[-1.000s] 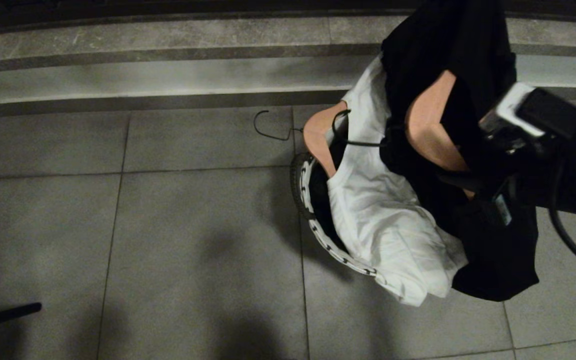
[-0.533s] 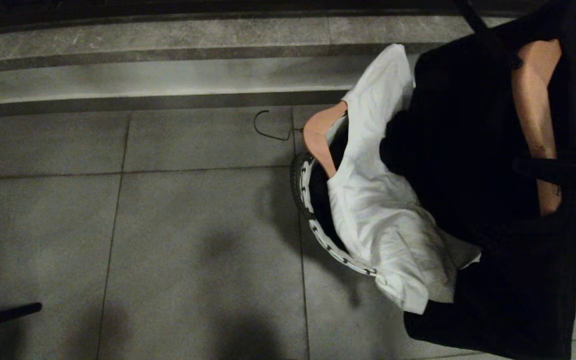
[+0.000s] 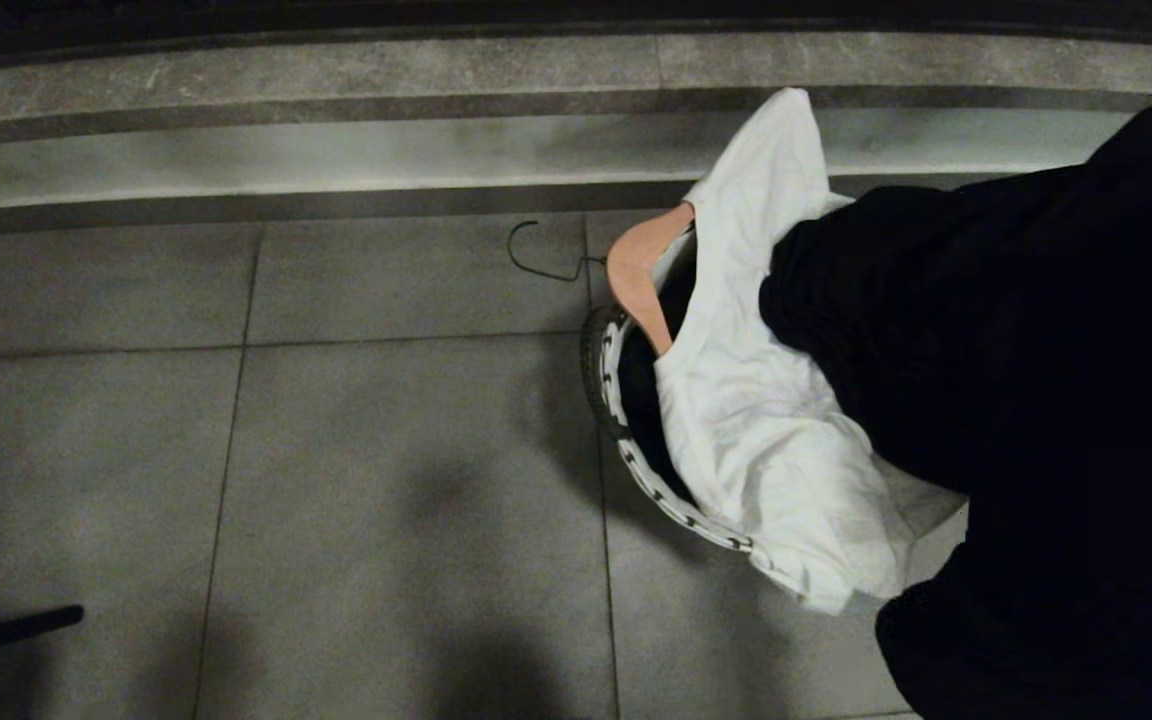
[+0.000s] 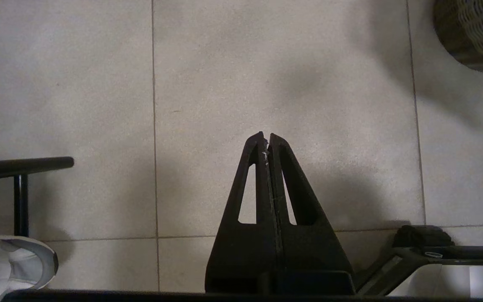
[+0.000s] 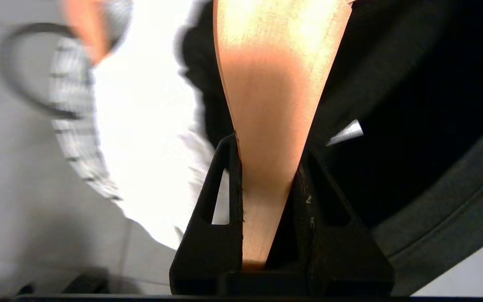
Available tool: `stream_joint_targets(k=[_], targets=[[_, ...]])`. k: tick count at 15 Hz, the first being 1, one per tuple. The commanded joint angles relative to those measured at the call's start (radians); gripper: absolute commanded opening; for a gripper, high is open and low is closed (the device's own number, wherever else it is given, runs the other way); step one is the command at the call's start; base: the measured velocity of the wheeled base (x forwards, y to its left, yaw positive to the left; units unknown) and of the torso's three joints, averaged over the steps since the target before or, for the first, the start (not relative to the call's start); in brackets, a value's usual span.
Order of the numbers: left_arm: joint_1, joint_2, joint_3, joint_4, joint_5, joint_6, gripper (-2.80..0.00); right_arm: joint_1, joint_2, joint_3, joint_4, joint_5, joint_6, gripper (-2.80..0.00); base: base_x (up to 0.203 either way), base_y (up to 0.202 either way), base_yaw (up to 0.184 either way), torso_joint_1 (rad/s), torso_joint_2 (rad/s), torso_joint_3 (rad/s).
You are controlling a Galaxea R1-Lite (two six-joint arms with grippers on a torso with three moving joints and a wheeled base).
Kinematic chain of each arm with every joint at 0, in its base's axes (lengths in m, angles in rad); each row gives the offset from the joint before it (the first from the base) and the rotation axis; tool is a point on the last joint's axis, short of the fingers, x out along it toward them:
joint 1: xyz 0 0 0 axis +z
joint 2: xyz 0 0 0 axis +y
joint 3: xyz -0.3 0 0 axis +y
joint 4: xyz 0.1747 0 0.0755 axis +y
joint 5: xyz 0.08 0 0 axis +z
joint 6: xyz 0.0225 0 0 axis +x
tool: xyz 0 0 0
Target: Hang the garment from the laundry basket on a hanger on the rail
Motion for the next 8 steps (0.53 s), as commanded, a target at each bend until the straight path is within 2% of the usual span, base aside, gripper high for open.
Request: stream_joint_targets(k=[1,4,8], targets=[[0.000,0.001,0.000,0.000,0.000,0.000,-2.80,-0.088,-0.099,0.045,0.001,0.023,0.008,-2.80,0.000,0.000,0.000,0.000,0.00,0.000],[0.000,-0.001,0.000,0.000,0.000,0.000,-2.80,-0.102,-0.278,0.217,-0.001,0.091,0.020,-2.80,0.000,0.000,0.000,0.000,0.00,0.000],[0.001,-0.001,0.000,0.000,0.000,0.000,-2.80,-0.119,-0.418,0.391,-0.011,0.117,0.082,-2.80,0.000,0.000,0.000,0.000,0.00,0.000]])
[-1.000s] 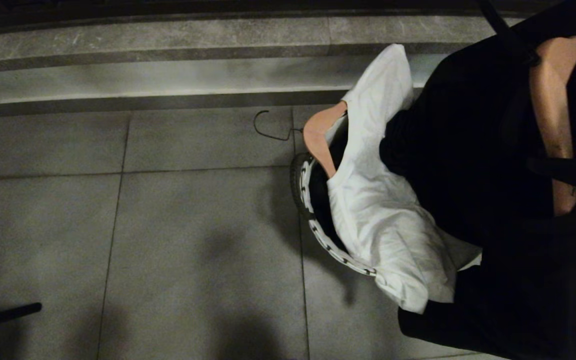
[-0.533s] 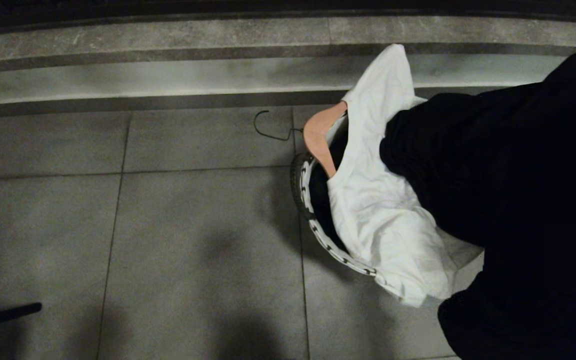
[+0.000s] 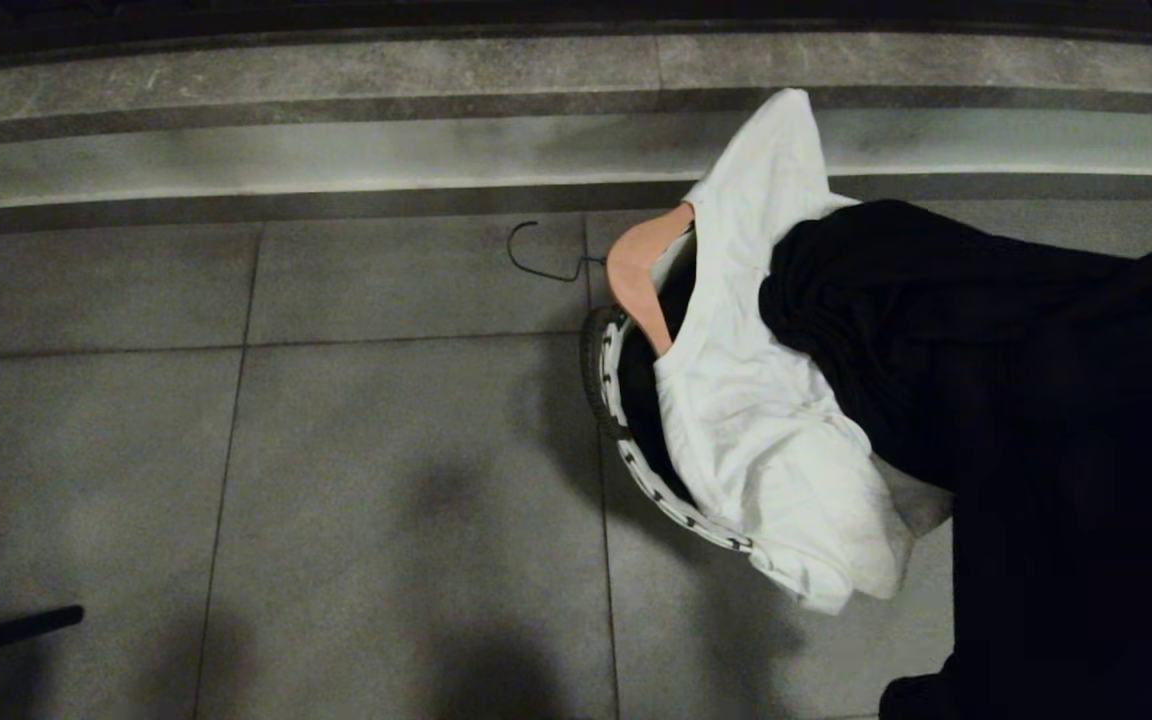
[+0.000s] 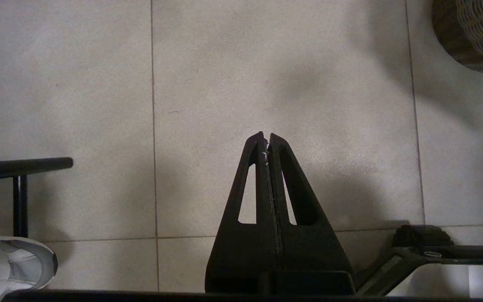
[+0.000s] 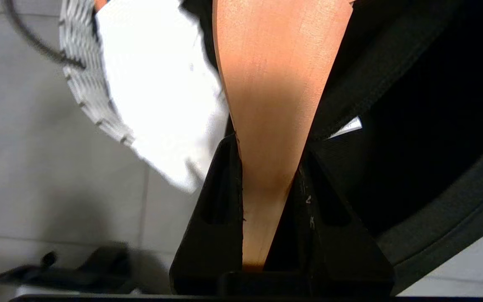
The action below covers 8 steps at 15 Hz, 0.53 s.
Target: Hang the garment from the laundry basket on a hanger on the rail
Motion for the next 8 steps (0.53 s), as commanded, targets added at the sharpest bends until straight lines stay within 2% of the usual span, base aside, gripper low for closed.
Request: stream_joint_targets(k=[1,5,8], targets=[[-0.001,0.001,0.000,0.000,0.000,0.000,-2.80,-0.021,-0.098,0.074,-0.003,0.022,0.007,-2.80,0.000,0.000,0.000,0.000,0.00,0.000],[0.000,-0.001,0.000,0.000,0.000,0.000,-2.80,-0.058,-0.181,0.307,-0.095,0.036,0.013,-2.80,0.000,0.000,0.000,0.000,0.00,0.000],[-0.001,-0.001,0.000,0.000,0.000,0.000,-2.80,-0.060,-0.186,0.492,-0.300,0.029,-0.021,-2.80,0.000,0.000,0.000,0.000,0.00,0.000]])
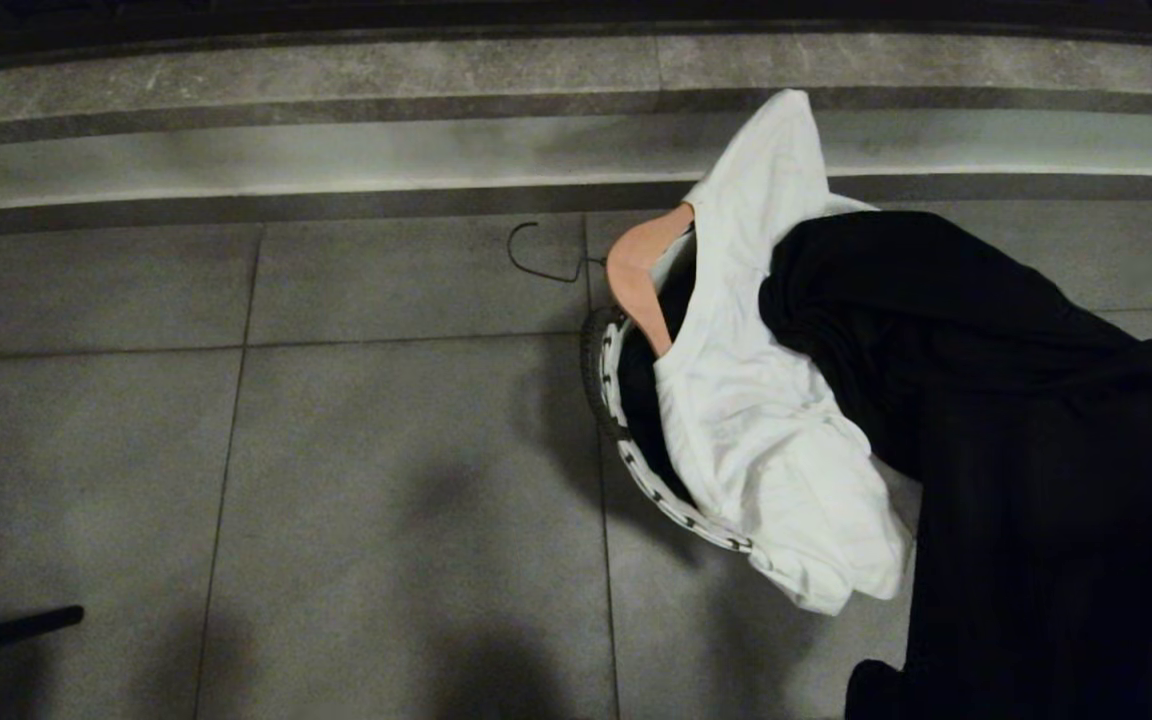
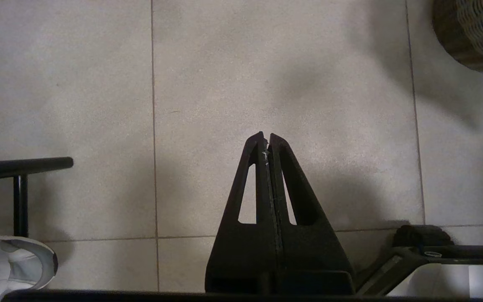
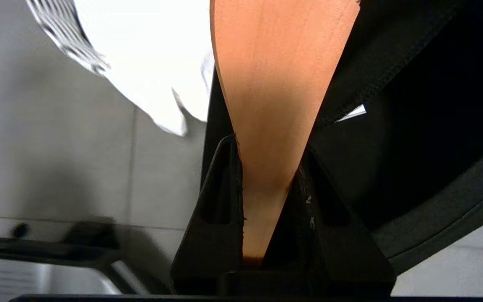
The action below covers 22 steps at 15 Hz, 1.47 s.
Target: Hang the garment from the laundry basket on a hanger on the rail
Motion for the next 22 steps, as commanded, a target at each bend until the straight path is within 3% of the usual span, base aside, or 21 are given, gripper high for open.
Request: stream_joint_targets(k=[1,8,12,18,22], targets=[[0.000,0.000,0.000,0.000,0.000,0.000,-2.80,-0.001,-0.009,0.070,-0.077,-0.001,-0.011,-2.80,0.000,0.000,0.000,0.000,0.00,0.000],[0.001,0.001,0.000,0.000,0.000,0.000,-2.80,0.010,-0.031,0.067,0.077,-0.143,-0.003,-2.80,0.000,0.000,0.000,0.000,0.00,0.000],[0.000,0.000,0.000,0.000,0.000,0.000,-2.80,0.036,-0.090,0.044,0.000,-0.050,0.038,-2.80,0.000,0.000,0.000,0.000,0.00,0.000],[0.001,0.000,0.000,0.000,0.000,0.000,-2.80,0.051,-0.227,-0.011,0.180,-0.014,0.032,-2.80,0.000,0.000,0.000,0.000,0.00,0.000],[0.001,0.000,0.000,0.000,0.000,0.000,-2.80,0.051,-0.277,-0.004,0.222,-0.016,0.019,-2.80,0.000,0.000,0.000,0.000,0.00,0.000]])
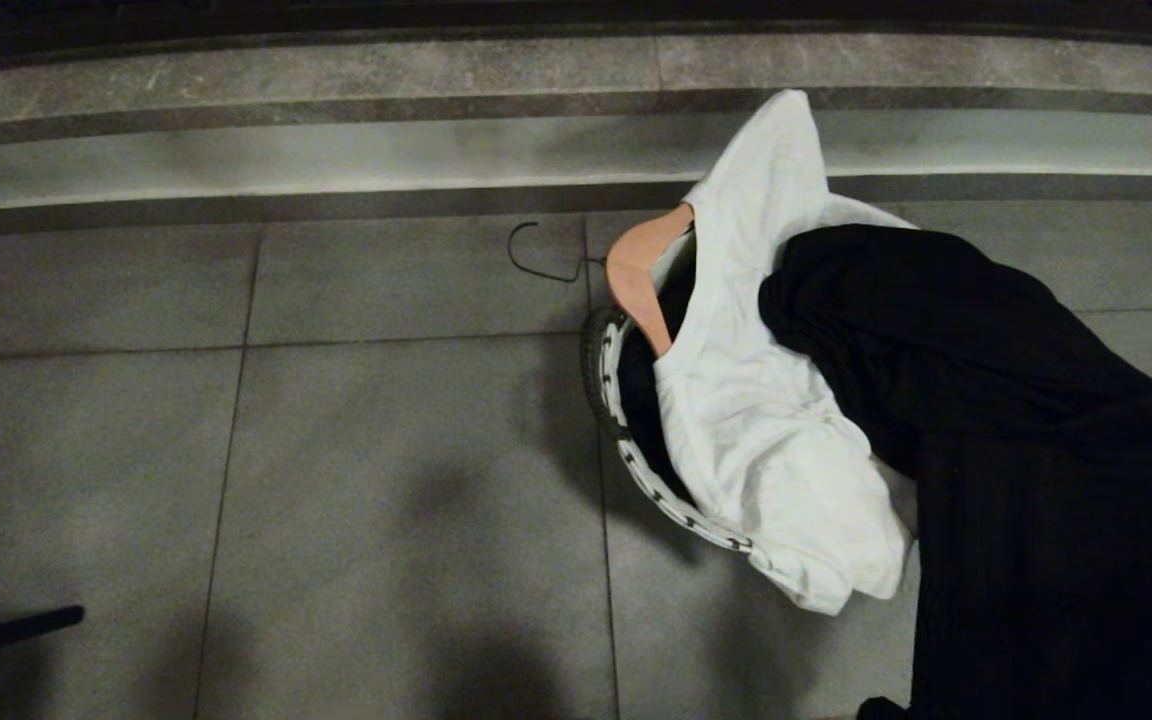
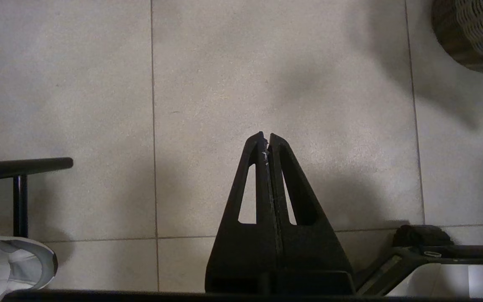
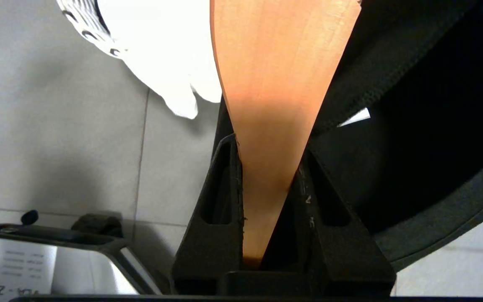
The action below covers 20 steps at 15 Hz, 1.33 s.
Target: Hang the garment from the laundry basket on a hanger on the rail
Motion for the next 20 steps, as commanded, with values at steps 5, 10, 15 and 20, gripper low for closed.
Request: stream_joint_targets(k=[5,10,15,20], targets=[[0.001,0.001,0.000,0.000,0.000,0.002,-2.80,0.000,-0.017,0.022,-0.004,-0.005,-0.010,-2.80,0.000,0.000,0.000,0.000,0.00,0.000],[0.001,-0.001,0.000,0.000,0.000,0.000,-2.80,0.000,-0.017,0.039,-0.045,-0.006,-0.005,-2.80,0.000,0.000,0.000,0.000,0.00,0.042],[0.001,-0.001,0.000,0.000,0.000,-0.001,-2.80,0.000,-0.017,0.040,-0.045,-0.006,-0.006,-2.80,0.000,0.000,0.000,0.002,0.00,0.189],[0.000,0.000,0.000,0.000,0.000,-0.002,-2.80,0.000,-0.017,0.040,-0.045,-0.006,-0.004,-2.80,0.000,0.000,0.000,0.002,0.00,0.202]])
